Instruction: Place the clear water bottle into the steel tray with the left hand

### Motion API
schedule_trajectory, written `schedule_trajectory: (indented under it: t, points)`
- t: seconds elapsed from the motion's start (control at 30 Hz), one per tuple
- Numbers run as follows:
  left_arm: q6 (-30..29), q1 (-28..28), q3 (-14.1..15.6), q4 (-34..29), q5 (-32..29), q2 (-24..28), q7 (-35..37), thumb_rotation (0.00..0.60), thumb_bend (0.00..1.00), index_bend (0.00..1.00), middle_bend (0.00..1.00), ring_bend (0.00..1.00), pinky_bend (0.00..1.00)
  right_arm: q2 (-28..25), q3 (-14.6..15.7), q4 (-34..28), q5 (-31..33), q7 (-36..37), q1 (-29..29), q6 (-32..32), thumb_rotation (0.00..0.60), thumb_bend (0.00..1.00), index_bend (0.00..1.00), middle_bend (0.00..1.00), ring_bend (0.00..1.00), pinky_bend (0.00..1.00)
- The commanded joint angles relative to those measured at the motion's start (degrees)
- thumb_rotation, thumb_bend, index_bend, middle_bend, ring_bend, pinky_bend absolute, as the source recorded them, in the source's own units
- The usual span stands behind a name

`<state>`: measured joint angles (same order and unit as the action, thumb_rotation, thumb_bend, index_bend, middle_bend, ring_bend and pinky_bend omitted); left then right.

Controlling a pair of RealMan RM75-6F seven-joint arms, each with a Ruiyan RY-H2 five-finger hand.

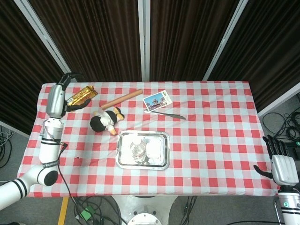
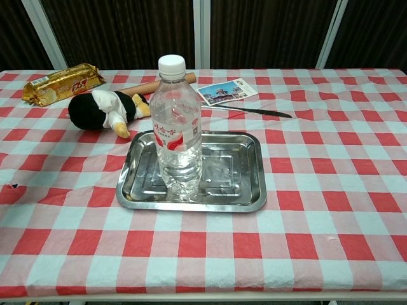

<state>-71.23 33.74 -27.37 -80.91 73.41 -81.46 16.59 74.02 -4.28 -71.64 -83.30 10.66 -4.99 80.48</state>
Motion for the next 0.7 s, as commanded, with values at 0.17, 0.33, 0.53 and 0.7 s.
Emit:
schedule_trajectory:
  t: [0.17,0.33,0.53,0.7]
  points:
    - [1.0,-10.6,15.3,5.9,1.2,8.2,-16.8,0.600,0.13,0.35,0.36,0.22,0.24,0.3,0.1,0.4,-0.4,-0.7,0.1,0.8,0.600,0.09,0.04,0.02,0.00,0.00]
    - [-0.5,-13.8,19.0,6.4,3.3,9.1,-14.0,0.600,0.09,0.34,0.35,0.22,0.23,0.4,0.1,0.7,-0.4,-0.6,0.2,1.0,0.600,0.09,0.04,0.02,0.00,0.00]
    - [-3.1,-16.8,21.0,4.0,4.3,10.3,-14.0,0.600,0.09,0.34,0.35,0.22,0.23,0.6,0.4,0.6,-0.6,-1.2,0.1,0.8,0.600,0.09,0.04,0.02,0.00,0.00]
    - [-3.5,-17.9,21.5,2.7,4.2,11.2,-13.6,0.600,0.09,0.34,0.35,0.22,0.23,0.7,0.4,1.1,-0.4,-1.1,0.0,0.3,0.600,0.09,0.04,0.02,0.00,0.00]
